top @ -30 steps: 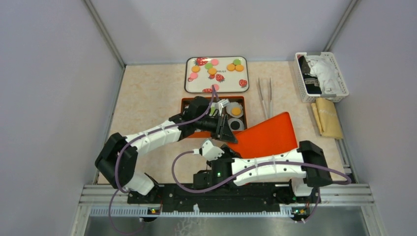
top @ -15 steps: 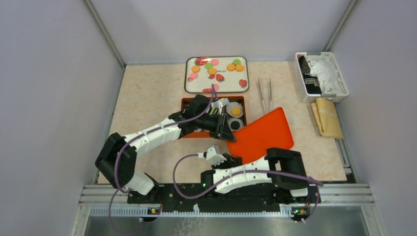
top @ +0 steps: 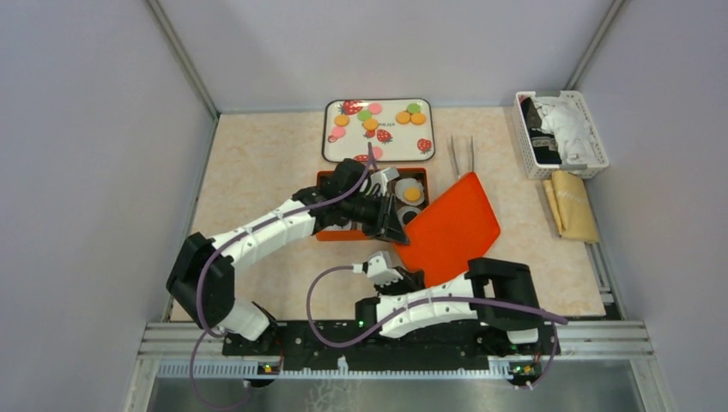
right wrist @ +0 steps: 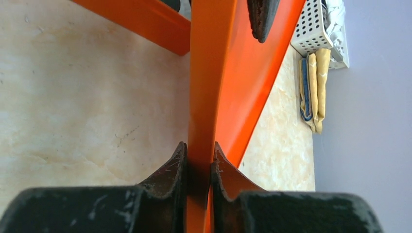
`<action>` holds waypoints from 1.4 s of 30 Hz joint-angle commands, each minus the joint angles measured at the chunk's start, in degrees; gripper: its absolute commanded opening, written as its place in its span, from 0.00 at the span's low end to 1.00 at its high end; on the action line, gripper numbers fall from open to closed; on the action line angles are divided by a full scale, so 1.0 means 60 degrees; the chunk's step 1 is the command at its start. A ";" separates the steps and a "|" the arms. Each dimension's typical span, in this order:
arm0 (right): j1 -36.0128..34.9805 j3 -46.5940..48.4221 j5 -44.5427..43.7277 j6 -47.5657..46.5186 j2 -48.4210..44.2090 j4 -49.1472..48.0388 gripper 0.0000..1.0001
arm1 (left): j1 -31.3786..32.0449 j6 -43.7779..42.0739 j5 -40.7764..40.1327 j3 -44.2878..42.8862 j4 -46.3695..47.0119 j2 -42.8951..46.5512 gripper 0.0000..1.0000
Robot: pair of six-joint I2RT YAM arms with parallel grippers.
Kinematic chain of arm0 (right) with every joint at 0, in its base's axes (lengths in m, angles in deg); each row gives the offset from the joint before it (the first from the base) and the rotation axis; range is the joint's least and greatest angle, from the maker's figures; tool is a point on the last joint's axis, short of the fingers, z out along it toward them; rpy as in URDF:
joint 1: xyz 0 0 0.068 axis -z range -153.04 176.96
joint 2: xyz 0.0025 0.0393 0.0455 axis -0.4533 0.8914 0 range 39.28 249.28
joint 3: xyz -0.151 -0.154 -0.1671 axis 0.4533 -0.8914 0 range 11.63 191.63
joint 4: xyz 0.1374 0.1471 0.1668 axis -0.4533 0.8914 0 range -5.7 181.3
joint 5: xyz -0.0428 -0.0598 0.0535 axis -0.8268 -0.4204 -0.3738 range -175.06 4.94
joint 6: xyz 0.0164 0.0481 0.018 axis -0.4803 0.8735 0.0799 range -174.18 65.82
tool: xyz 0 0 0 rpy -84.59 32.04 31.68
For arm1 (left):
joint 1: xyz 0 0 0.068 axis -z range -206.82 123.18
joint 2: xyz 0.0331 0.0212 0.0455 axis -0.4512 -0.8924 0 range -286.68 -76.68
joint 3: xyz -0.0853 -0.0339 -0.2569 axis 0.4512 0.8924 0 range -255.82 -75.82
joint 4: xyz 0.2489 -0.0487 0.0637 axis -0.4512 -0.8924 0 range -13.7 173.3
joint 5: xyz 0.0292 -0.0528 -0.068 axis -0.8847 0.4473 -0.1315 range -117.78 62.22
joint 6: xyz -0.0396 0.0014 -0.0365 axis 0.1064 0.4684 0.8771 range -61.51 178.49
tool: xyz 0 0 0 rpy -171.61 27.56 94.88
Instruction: Pack the cookies
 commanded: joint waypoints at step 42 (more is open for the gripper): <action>0.3344 0.5123 0.4888 -1.0201 -0.6754 -0.8385 0.00 | -0.1289 -0.3159 -0.8123 -0.2825 -0.1738 0.6046 0.00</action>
